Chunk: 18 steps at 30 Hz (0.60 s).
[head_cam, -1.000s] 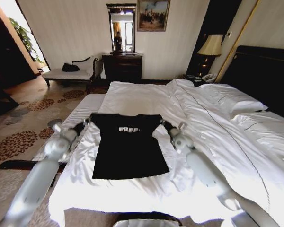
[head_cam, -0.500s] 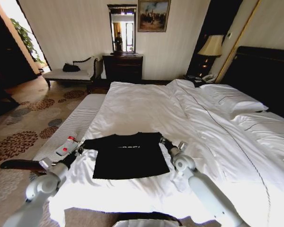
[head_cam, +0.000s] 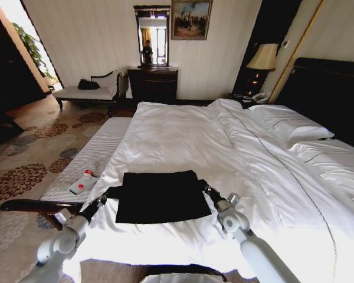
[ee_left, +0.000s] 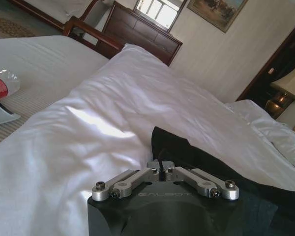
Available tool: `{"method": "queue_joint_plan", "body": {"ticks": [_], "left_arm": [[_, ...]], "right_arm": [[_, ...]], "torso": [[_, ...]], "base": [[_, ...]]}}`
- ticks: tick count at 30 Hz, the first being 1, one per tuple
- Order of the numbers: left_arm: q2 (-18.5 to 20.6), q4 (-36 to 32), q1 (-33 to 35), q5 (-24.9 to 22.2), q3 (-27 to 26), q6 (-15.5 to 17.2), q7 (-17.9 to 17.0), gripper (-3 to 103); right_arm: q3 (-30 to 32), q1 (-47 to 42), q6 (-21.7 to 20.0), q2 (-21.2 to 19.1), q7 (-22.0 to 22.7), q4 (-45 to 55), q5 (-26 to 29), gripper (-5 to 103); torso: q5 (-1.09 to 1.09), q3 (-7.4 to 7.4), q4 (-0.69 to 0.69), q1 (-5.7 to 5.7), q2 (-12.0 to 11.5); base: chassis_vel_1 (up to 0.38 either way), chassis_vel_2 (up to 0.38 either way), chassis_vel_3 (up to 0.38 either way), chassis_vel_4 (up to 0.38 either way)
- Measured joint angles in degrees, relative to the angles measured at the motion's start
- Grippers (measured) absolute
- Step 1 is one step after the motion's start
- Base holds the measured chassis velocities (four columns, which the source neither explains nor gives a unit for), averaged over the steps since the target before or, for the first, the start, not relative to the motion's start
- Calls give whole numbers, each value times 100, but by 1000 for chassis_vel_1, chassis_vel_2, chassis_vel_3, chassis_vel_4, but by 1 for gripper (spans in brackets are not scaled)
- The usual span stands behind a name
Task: Fold the clothes on the bed.
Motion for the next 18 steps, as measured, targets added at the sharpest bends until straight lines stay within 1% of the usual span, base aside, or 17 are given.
{"method": "queue_joint_plan", "body": {"ticks": [4, 7, 9, 11, 12, 13, 14, 15, 17, 18], "left_arm": [[-62, 42, 29, 63, 58, -3, 97, 0], [-66, 43, 57, 71, 60, -7, 156, 0], [-72, 69, 114, 179, 71, -27, 299, 0], [-77, 87, 140, 259, 83, -46, 355, 0], [-84, 98, 161, 323, 94, -61, 389, 0], [-92, 103, 181, 388, 105, -81, 421, 0], [-103, 104, 203, 453, 109, -101, 460, 0], [-103, 104, 203, 453, 109, -101, 460, 0], [-123, 86, 232, 578, 72, -140, 588, 0], [-133, 40, 236, 648, -71, -171, 748, 1]], "right_arm": [[-15, -208, 1, 107, 9, -93, -228, 1], [-23, -238, 9, 108, 6, -129, -261, 1], [-42, -240, 24, 108, -10, -235, -330, 1], [-47, -224, 30, 111, -15, -283, -350, 1], [-51, -205, 33, 117, -17, -318, -364, -2], [-53, -179, 36, 120, -17, -352, -383, -2], [-53, -156, 40, 120, -13, -370, -410, 3], [-53, -156, 40, 120, -13, -370, -410, 3], [-42, -112, 59, 92, -66, -362, -533, 15], [17, -81, 91, 51, -166, -291, -751, 20]], "torso": [[2, 0, 0, 0, 0], [1, 0, 0, 0, 0], [1, 0, 0, 0, 0], [1, 0, 0, 0, 0], [1, 0, 0, 0, 0], [1, 0, 1, 0, 0], [0, 1, 0, 0, 0], [0, 1, 0, 0, 0], [-1, 1, -2, 0, 0], [1, 1, -1, 1, -1]], "base": [[0, 0, 0, 0], [0, 0, 0, 0], [0, 0, 0, 0], [0, 0, 0, 0], [0, 0, 0, 0], [0, 0, 0, 0], [0, 0, 0, 0], [0, 0, 0, 0], [0, 0, 0, 0], [0, 0, 0, 0]]}}
